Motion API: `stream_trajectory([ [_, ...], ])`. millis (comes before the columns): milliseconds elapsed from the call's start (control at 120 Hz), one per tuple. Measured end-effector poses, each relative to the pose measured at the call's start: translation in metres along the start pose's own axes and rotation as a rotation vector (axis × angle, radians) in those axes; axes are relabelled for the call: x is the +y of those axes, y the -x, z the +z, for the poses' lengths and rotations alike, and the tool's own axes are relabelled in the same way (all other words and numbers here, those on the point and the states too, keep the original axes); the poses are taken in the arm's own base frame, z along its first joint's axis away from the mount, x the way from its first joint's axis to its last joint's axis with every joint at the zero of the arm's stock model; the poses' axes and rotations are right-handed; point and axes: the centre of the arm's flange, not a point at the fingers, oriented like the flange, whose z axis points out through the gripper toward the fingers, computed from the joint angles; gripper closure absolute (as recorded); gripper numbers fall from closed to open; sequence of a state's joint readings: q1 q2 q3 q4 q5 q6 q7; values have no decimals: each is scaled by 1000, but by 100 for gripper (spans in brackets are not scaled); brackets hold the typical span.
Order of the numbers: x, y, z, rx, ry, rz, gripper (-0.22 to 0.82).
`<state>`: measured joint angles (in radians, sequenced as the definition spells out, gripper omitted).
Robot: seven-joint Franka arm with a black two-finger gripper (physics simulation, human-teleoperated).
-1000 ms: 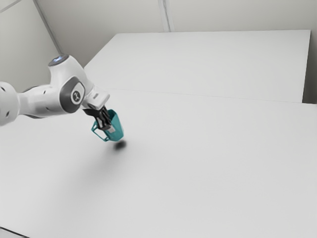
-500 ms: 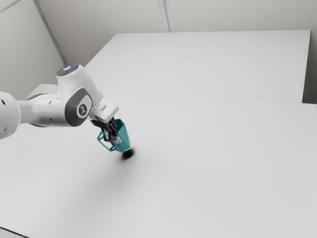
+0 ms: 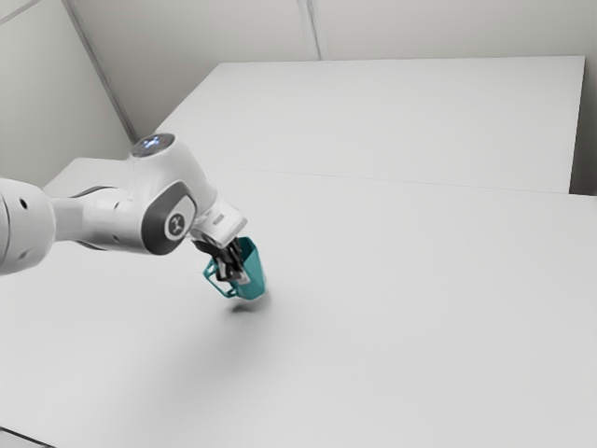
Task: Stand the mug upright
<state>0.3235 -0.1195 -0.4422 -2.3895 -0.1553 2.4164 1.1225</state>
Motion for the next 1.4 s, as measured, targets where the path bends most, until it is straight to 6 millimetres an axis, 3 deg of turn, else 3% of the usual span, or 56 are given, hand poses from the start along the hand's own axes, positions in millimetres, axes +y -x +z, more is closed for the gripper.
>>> stream_trajectory([
  [383, 7, 2, 17, -3, 13, -16, 78],
  [750, 17, 3, 22, -11, 15, -22, 78],
  [933, 18, 3, 23, -13, 21, -22, 40],
  [1042, 18, 3, 20, -14, 16, -23, 24],
  [1200, 23, -4, -3, -17, -23, -9, 11],
  [1400, 27, -3, -35, -36, -50, -20, 4],
])
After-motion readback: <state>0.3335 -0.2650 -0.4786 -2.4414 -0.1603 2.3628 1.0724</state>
